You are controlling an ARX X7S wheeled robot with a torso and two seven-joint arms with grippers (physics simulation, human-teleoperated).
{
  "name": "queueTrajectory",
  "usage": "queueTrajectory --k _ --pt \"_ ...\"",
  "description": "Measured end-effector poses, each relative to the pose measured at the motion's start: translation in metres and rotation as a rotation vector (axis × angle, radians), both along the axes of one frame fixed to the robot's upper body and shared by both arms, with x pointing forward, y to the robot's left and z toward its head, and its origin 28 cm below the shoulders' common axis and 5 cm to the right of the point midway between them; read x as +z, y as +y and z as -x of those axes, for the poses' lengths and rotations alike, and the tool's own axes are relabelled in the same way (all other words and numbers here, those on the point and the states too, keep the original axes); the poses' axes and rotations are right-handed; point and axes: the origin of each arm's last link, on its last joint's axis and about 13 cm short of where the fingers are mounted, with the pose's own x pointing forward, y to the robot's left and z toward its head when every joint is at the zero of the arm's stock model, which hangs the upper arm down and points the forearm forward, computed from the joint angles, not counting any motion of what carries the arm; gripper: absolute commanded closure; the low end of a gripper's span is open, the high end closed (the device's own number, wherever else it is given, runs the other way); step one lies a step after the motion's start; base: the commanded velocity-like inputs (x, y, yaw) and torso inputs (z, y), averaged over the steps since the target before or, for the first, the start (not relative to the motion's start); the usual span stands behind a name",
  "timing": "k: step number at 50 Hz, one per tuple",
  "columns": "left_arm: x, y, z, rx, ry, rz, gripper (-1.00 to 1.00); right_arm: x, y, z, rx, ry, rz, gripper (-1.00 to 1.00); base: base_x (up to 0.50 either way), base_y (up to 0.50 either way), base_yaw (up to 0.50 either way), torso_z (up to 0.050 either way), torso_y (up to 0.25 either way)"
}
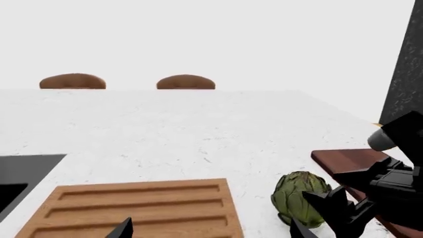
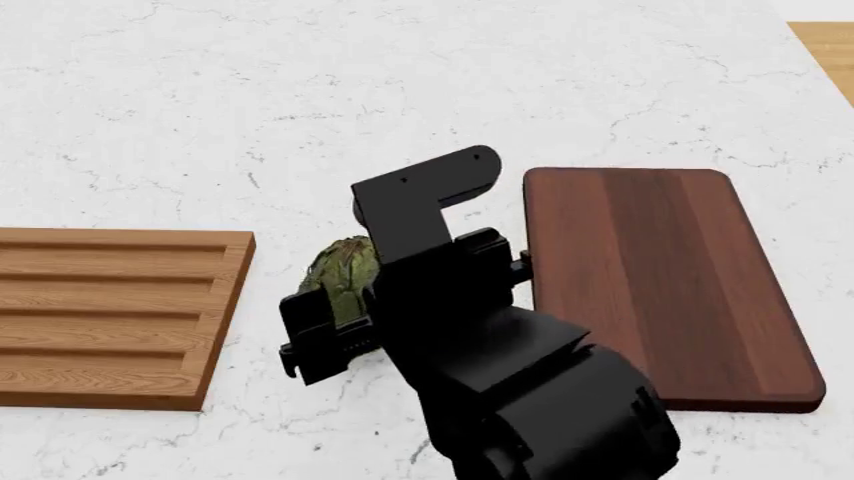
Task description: Place the pear and the artichoke on separate cutting boards.
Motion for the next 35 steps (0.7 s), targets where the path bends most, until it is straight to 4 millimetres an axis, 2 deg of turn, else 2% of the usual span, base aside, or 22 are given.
queueTrajectory --k 21,22,35 --pt "-0.005 0.002 0.004 0.015 0.012 0.005 -1.00 -0.003 0.006 -0.016 0.029 0.024 -0.068 -1.00 0.00 0.00 0.00 0.000 0.000" --pt "-0.005 0.002 0.004 0.015 0.012 0.005 -1.00 -0.003 0.006 -0.016 0.029 0.025 -0.068 1.00 0.00 0.00 0.00 0.000 0.000" --pt "-0.006 0.001 0.003 0.017 0.011 0.008 -1.00 -0.001 0.003 -0.015 0.020 0.048 -0.085 1.00 0.00 0.00 0.00 0.000 0.000"
